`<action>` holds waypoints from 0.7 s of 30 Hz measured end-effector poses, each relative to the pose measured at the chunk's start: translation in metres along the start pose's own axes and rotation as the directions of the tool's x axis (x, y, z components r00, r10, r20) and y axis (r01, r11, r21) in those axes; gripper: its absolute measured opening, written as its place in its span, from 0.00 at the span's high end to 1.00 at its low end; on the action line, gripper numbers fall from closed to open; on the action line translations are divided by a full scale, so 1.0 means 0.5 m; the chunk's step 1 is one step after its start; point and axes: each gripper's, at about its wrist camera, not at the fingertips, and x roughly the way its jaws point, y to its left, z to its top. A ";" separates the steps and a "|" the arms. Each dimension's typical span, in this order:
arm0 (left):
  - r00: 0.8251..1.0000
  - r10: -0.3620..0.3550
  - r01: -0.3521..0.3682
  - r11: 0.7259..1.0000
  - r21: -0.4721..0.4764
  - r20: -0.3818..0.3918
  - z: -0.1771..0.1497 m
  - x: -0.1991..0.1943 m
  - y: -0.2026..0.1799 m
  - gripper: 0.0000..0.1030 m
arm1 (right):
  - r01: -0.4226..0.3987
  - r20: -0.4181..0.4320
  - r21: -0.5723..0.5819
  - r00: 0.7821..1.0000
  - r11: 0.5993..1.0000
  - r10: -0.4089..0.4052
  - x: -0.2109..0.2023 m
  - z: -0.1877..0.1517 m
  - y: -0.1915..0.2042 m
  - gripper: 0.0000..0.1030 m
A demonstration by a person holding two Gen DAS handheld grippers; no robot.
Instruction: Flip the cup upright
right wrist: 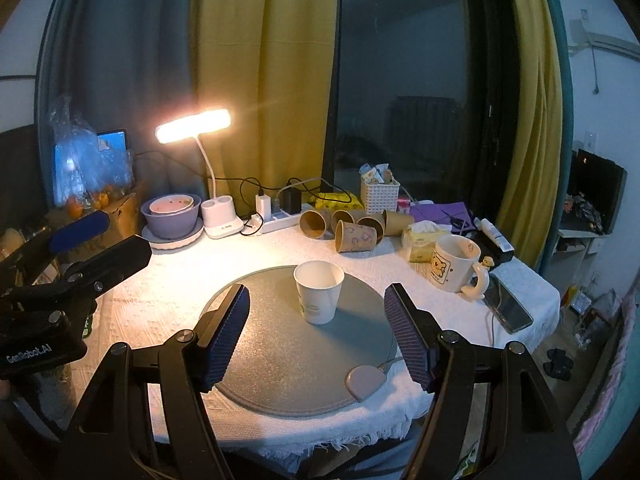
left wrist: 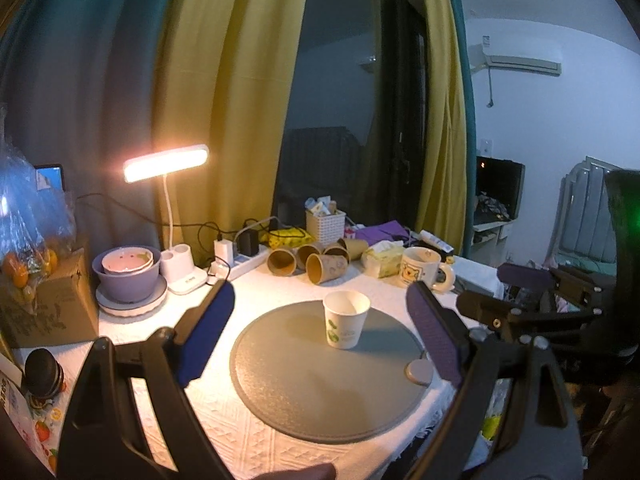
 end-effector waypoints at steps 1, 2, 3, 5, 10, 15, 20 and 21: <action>1.000 -0.001 0.001 1.000 0.000 -0.001 0.000 0.000 0.001 0.14 | 0.000 -0.001 0.000 1.000 1.000 0.000 0.000 0.000 0.001 0.29; 1.000 0.000 0.000 1.000 0.001 -0.001 0.000 0.000 0.000 0.14 | 0.000 -0.001 0.000 1.000 1.000 0.000 0.000 0.000 0.001 0.29; 1.000 -0.002 0.002 1.000 0.001 -0.002 0.000 0.000 0.000 0.14 | 0.000 -0.001 0.001 1.000 1.000 0.000 0.000 0.000 0.001 0.29; 1.000 -0.004 0.004 1.000 0.001 -0.001 -0.001 -0.003 -0.003 0.14 | -0.001 0.000 0.001 1.000 1.000 0.001 0.000 0.000 0.001 0.29; 1.000 -0.004 0.004 1.000 0.001 -0.001 -0.004 -0.005 -0.008 0.14 | 0.000 0.000 0.000 1.000 1.000 0.000 0.001 0.000 0.000 0.29; 1.000 -0.003 0.003 1.000 0.000 -0.003 -0.004 -0.005 -0.009 0.14 | 0.000 -0.001 0.000 1.000 1.000 0.000 0.001 0.000 0.000 0.29; 1.000 -0.006 0.006 1.000 0.000 -0.006 -0.005 -0.005 -0.013 0.14 | -0.003 -0.010 0.001 1.000 1.000 0.003 0.008 -0.006 0.004 0.29; 1.000 -0.006 0.006 1.000 0.000 -0.006 -0.006 -0.006 -0.015 0.14 | -0.003 -0.011 0.001 1.000 1.000 0.003 0.008 -0.006 0.005 0.29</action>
